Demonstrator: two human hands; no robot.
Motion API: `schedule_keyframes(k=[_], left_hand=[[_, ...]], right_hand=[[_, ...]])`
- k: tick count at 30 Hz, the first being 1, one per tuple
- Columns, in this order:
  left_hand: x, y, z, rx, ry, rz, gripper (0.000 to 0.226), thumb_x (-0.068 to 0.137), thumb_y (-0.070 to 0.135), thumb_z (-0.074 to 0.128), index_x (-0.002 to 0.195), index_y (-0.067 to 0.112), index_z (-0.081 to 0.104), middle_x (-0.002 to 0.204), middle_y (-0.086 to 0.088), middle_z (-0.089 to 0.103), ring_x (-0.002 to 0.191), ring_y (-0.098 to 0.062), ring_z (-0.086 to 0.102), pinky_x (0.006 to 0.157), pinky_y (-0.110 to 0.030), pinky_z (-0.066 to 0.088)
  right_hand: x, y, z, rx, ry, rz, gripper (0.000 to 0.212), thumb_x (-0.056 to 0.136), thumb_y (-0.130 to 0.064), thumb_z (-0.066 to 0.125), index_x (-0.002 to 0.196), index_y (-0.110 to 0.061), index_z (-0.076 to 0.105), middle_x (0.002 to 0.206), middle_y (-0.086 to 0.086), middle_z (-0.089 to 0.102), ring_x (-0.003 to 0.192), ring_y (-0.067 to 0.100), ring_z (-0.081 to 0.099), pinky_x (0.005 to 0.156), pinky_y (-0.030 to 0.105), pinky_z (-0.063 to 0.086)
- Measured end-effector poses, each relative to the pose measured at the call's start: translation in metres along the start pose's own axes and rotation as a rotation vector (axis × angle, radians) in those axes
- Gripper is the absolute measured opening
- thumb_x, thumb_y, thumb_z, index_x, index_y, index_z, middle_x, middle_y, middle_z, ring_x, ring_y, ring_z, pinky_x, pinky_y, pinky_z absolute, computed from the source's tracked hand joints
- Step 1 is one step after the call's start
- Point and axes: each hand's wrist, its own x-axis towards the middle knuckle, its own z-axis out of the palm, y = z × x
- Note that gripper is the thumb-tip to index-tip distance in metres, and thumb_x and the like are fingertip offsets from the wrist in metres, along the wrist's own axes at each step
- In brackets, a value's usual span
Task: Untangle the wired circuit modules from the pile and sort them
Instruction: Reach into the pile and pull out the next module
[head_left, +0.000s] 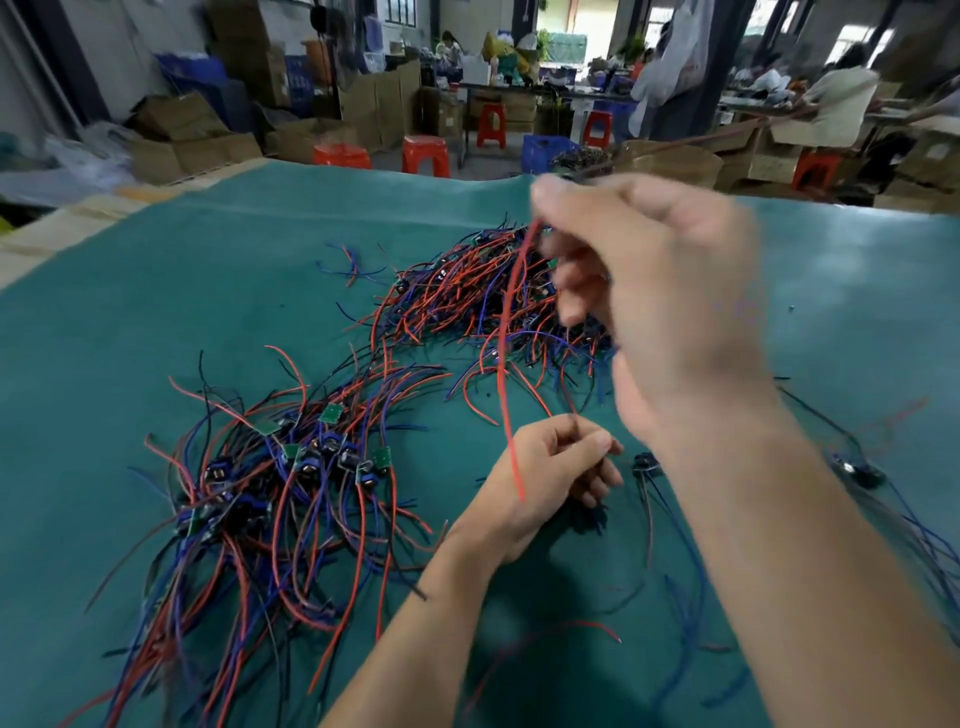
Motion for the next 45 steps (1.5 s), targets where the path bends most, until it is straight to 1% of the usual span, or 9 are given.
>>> schedule_keyframes(k=[3,6,10,14,22,26,32,38,45], left_hand=[[-0.001,0.003,0.000,-0.049,0.034,-0.008,0.018,0.098,-0.005,0.049,0.111,-0.014,0.056,0.097,-0.022,0.062,0.090,-0.030,0.054,0.080,-0.044,0.045],[0.000,0.003,-0.002,-0.098,0.047,-0.038,0.015,0.098,-0.003,0.046,0.105,-0.008,0.058,0.087,-0.018,0.063,0.077,-0.025,0.056,0.068,-0.029,0.045],[0.002,0.005,-0.002,-0.166,0.075,-0.081,0.010,0.099,0.004,0.052,0.092,0.008,0.058,0.073,-0.008,0.063,0.058,-0.010,0.055,0.054,-0.017,0.045],[0.003,0.004,0.000,-0.166,0.090,-0.089,0.010,0.099,0.004,0.053,0.092,0.009,0.058,0.075,-0.008,0.063,0.058,-0.010,0.055,0.054,-0.017,0.045],[-0.002,0.005,0.001,-0.175,0.071,-0.081,0.008,0.098,-0.002,0.053,0.100,0.003,0.059,0.088,-0.015,0.065,0.069,-0.015,0.059,0.062,-0.018,0.053],[-0.001,0.004,-0.001,-0.192,0.016,-0.061,0.015,0.097,0.004,0.056,0.111,0.000,0.061,0.100,-0.016,0.067,0.084,-0.019,0.064,0.075,-0.024,0.056],[-0.001,0.003,-0.005,-0.293,0.056,-0.011,0.022,0.083,0.010,0.068,0.104,0.010,0.061,0.083,-0.008,0.068,0.069,-0.014,0.064,0.075,-0.029,0.052],[0.000,0.003,-0.009,-0.295,0.061,-0.045,0.018,0.087,0.013,0.066,0.105,0.012,0.066,0.079,-0.004,0.068,0.069,-0.010,0.064,0.067,-0.021,0.049],[0.002,0.003,-0.011,-0.355,0.084,-0.036,0.018,0.096,0.003,0.054,0.110,0.006,0.065,0.082,-0.006,0.068,0.063,-0.011,0.059,0.058,-0.016,0.049]], right_hand=[[0.013,0.003,0.045,-0.286,-0.294,0.087,0.046,0.087,-0.043,0.077,0.078,0.002,0.074,0.071,0.017,0.071,0.057,0.020,0.055,0.052,0.036,0.046],[0.022,0.024,0.048,-0.740,-0.522,0.075,0.059,0.089,-0.060,0.068,0.085,-0.002,0.074,0.071,0.011,0.067,0.063,0.021,0.056,0.064,0.034,0.044],[0.029,0.052,-0.024,-1.086,-0.459,0.176,0.025,0.086,-0.046,0.073,0.077,-0.023,0.074,0.066,-0.011,0.065,0.073,0.013,0.062,0.069,0.026,0.039],[-0.001,0.078,-0.110,-1.237,-0.333,0.378,0.018,0.080,-0.042,0.079,0.071,-0.030,0.069,0.074,-0.017,0.066,0.086,0.017,0.067,0.076,0.027,0.044],[-0.062,0.113,-0.128,-0.997,-0.133,0.234,0.021,0.075,-0.017,0.086,0.091,-0.028,0.077,0.080,-0.013,0.072,0.071,0.006,0.066,0.073,0.026,0.053],[-0.069,0.112,-0.115,-0.698,0.067,0.123,0.029,0.078,-0.004,0.084,0.098,-0.023,0.076,0.086,-0.012,0.075,0.074,0.001,0.071,0.071,0.012,0.054],[-0.079,0.110,-0.097,-0.507,-0.021,0.073,0.040,0.081,0.001,0.075,0.108,-0.028,0.074,0.101,-0.023,0.076,0.100,-0.003,0.071,0.094,0.019,0.053],[-0.073,0.104,-0.100,-0.149,-0.064,0.195,0.030,0.077,-0.011,0.071,0.100,-0.028,0.079,0.106,-0.010,0.079,0.117,0.006,0.068,0.105,0.036,0.049],[-0.069,0.115,-0.109,-0.333,0.125,0.254,0.011,0.085,-0.021,0.080,0.082,-0.032,0.079,0.079,-0.010,0.077,0.077,0.006,0.072,0.077,0.025,0.051]])
